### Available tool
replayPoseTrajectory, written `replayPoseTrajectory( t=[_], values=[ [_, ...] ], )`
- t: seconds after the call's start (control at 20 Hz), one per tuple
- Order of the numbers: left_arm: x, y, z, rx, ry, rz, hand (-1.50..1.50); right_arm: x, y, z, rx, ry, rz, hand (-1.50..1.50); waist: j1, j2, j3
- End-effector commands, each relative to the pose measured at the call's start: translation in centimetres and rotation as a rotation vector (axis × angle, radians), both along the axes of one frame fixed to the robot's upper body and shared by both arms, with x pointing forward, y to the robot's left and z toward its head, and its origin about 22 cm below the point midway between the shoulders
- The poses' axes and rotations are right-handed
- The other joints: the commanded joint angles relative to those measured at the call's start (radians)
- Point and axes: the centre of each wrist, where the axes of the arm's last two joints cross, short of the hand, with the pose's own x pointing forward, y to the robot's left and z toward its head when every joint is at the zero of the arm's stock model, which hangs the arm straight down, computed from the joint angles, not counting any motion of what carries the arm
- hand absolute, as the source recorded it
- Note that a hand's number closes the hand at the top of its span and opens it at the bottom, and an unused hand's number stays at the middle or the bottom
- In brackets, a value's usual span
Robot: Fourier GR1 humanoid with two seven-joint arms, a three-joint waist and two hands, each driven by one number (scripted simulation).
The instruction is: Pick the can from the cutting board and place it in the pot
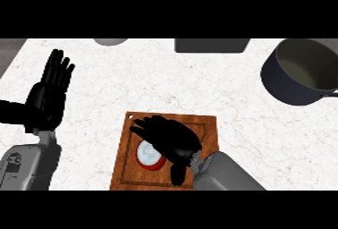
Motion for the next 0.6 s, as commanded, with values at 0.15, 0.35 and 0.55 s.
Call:
replayPoseTrajectory(
  t=[0.15,0.35,0.55],
  values=[
    [0.7,-2.4,0.6,0.006,-0.007,-0.011,0.0,0.2,1.6,-1.0,0.007,-0.012,0.04,-1.5,0.001,0.0,0.0],
    [-1.6,0.1,0.6,-0.023,0.006,-0.021,0.0,1.1,2.9,-3.4,-0.004,0.039,0.023,-1.5,0.022,0.001,0.0],
    [0.8,-0.4,2.5,-0.005,-0.004,-0.03,0.0,-1.7,3.7,-4.7,0.027,-0.033,0.205,1.5,0.014,0.002,0.0]
  ],
)
